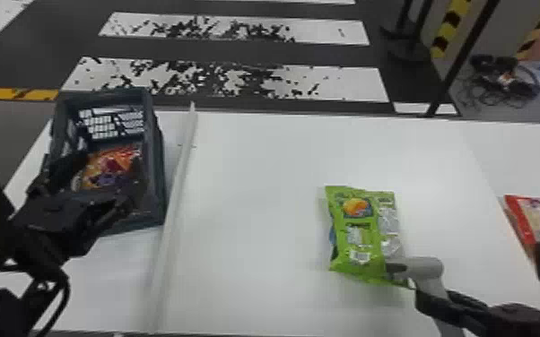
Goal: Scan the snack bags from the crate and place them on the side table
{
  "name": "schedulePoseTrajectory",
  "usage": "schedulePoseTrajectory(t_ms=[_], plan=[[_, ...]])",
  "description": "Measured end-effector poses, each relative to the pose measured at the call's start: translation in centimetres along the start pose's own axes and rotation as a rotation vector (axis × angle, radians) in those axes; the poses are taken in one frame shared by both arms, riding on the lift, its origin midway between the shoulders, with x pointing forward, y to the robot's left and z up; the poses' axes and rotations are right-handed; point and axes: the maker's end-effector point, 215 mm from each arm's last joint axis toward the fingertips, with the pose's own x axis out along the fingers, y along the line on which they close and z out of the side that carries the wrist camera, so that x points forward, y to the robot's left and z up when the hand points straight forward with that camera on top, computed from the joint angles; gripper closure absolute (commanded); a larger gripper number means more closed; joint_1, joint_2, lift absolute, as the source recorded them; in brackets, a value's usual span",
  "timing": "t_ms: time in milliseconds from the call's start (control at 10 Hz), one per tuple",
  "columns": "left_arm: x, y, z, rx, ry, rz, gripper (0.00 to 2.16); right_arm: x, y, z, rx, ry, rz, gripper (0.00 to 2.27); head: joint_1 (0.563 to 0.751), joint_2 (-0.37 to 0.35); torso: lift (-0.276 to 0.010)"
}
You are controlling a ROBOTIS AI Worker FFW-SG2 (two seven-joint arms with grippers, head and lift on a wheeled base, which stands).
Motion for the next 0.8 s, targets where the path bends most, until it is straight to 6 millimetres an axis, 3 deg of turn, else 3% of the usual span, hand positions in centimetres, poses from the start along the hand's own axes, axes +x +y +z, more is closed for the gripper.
schedulePoseTrajectory(t_ms=[400,600,800], plan=[[0.0,0.0,0.0,-0.001,0.001,0.001,0.10,-0.5,-1.3,0.9,0.004,-0.019,-0.024,2.25,0.695,-0.030,-0.094],[0.0,0.0,-0.1,-0.004,0.003,-0.002,0.10,-1.4,-3.8,3.3,0.001,-0.074,-0.074,2.25,0.695,-0.075,-0.094],[0.0,-0.2,-0.2,-0.007,0.003,-0.005,0.10,-1.2,-8.2,5.7,-0.003,-0.122,-0.161,2.25,0.695,-0.138,-0.094]])
